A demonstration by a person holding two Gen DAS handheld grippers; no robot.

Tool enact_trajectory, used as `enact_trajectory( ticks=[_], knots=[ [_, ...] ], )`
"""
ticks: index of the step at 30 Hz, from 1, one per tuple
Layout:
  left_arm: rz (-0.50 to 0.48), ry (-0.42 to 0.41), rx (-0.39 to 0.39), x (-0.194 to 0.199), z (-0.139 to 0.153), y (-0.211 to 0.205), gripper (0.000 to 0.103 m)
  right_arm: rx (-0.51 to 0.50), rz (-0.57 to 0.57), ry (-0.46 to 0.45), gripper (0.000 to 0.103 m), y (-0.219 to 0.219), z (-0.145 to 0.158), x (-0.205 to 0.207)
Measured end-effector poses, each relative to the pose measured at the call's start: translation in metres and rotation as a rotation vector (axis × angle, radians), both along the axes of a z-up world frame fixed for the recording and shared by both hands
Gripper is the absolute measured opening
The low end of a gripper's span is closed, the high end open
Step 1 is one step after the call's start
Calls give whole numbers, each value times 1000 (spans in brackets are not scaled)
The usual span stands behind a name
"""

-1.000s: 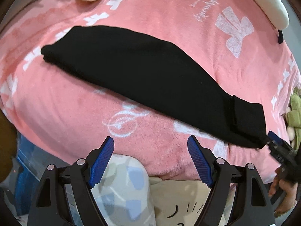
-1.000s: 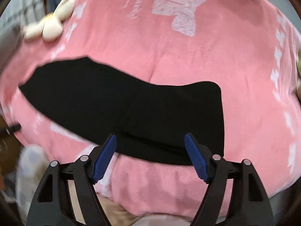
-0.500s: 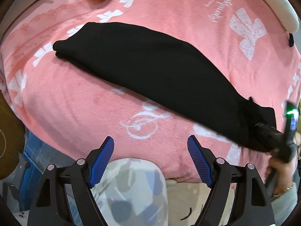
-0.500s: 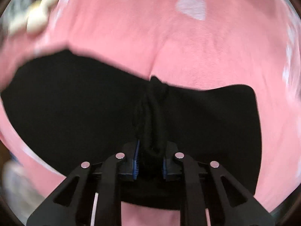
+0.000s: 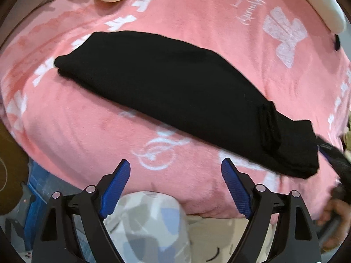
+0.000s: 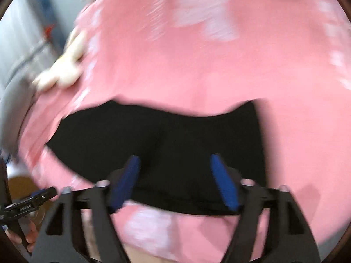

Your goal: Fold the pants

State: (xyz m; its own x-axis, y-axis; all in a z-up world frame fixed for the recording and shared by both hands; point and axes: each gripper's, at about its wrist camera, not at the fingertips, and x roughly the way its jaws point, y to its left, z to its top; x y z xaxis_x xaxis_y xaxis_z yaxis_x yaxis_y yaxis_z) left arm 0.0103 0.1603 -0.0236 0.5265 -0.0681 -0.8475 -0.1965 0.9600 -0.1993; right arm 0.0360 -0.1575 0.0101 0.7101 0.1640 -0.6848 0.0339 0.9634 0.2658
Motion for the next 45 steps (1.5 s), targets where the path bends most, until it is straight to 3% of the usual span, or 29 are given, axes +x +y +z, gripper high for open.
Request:
enact_trajectory(
  ticks=[2, 5, 8, 10, 11, 12, 14, 17, 21, 24, 27, 29, 31, 32, 35, 37, 39, 41, 45],
  knots=[
    [15, 21, -27, 5, -7, 0, 82, -21, -85, 45, 78, -38, -6, -8],
    [3, 45, -53, 13, -11, -11, 82, 135, -116, 154, 78, -74, -44, -8],
    [-18, 44, -48, 15, -7, -23, 82, 253, -72, 172, 68, -64, -71, -6],
    [-25, 36, -17, 14, -3, -29, 82, 279, -90, 183, 67, -54, -87, -1],
    [-26, 34, -5, 13, -2, -31, 82, 282, -108, 171, 49, -52, -90, -1],
    [-23, 33, 6, 13, -1, -32, 82, 305, -122, 154, 29, -51, -89, -1],
    [-9, 38, 21, 14, 1, -33, 82, 422, -133, 139, 24, -55, -88, 0],
    [9, 44, 36, 16, 3, -35, 82, 391, -121, 79, 18, -57, -67, -5],
    [9, 41, 53, 20, 6, -41, 82, 409, -156, 10, 15, -99, -39, -16],
    [-1, 45, 56, 20, 4, -46, 82, 316, -193, -1, 15, -114, -31, -27],
    [-9, 50, 52, 21, 1, -50, 82, 294, -291, 7, 15, -142, -40, -41],
    [-19, 54, 54, 22, -2, -52, 82, 220, -312, 37, 21, -154, -50, -44],
    [-22, 63, 52, 24, -6, -53, 82, 182, -294, 128, 28, -157, -67, -42],
    [-24, 69, 49, 25, -8, -52, 82, 160, -319, 106, 36, -153, -59, -48],
    [-17, 56, 43, 25, -8, -49, 82, -106, -381, 2, 51, -119, -17, -62],
    [-16, 59, 37, 27, -11, -47, 82, -195, -307, -70, 65, -90, 2, -62],
    [-15, 65, 16, 29, -14, -46, 82, -228, -149, -75, 65, -47, 11, -47],
    [-13, 63, -2, 30, -13, -45, 82, -223, 32, -15, 65, -1, -3, -24],
    [-11, 43, -3, 27, -6, -37, 82, -338, 119, 83, 59, 43, -50, 10]
  ],
)
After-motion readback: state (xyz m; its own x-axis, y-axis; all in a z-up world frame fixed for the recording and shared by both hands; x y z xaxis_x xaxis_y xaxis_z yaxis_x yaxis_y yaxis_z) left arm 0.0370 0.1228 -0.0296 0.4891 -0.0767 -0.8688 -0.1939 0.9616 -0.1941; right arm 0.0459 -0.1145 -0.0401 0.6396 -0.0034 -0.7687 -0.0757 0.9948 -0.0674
